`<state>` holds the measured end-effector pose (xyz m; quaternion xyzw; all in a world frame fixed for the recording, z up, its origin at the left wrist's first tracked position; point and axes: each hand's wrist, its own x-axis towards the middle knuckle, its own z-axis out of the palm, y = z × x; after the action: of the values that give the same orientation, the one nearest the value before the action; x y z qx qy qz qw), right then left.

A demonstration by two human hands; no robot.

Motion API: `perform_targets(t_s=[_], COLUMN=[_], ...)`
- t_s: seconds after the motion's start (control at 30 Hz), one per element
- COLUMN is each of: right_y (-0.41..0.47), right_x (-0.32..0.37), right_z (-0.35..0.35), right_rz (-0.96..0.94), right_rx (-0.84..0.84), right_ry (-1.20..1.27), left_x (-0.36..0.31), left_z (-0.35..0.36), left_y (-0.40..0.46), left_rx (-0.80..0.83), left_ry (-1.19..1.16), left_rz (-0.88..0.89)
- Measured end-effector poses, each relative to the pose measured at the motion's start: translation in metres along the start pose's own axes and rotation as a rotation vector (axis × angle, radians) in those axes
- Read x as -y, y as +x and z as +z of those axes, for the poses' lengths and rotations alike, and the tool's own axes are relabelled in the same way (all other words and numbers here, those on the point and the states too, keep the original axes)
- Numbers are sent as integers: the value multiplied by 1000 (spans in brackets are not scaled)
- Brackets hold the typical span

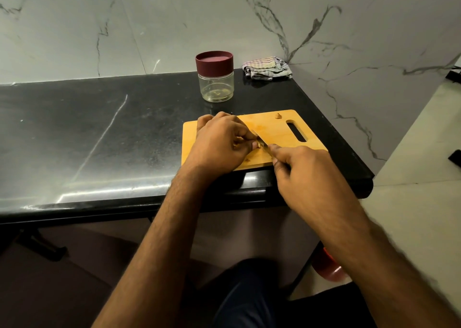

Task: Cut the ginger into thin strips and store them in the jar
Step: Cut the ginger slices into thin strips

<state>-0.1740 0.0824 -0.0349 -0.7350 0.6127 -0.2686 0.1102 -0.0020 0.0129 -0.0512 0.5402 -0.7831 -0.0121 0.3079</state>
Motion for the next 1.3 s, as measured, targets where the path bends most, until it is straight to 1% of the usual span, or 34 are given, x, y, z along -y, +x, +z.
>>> perform_targets(t_s=[0.17, 0.3, 0.5, 0.63, 0.73, 0.83, 0.97, 1.07, 1.3], right_y=[1, -17, -33, -27, -23, -20, -20, -21, -22], right_x=[0, -6, -12, -14, -17, -19, -21, -23, -23], right_z=[2, -3, -9, -8, -5, -3, -2, -2, -6], right_rz=[-16, -37, -27, -23, -23, -30, -41, -47, -49], right_rx=[45, -15, -30, -30, -37, -49, -43, -49, -75], right_ry=[-64, -85, -31, -74, -102, -103, -91, -74, 22], left_x=[-1, 0, 0, -3, -8, -12, -13, -13, -9], left_z=[1, 1, 1, -1, -3, -4, -4, -3, -4], left_y=[-3, -4, -3, -6, -7, -6, -4, -4, -8], left_rx=[-31, -40, -17, -7, 72, 176, 240, 220, 101], left_ry=[-2, -19, -22, -38, -18, 61, 73, 56, -61], left_rz=[-2, 9, 7, 21, 61, 105, 97, 83, 39])
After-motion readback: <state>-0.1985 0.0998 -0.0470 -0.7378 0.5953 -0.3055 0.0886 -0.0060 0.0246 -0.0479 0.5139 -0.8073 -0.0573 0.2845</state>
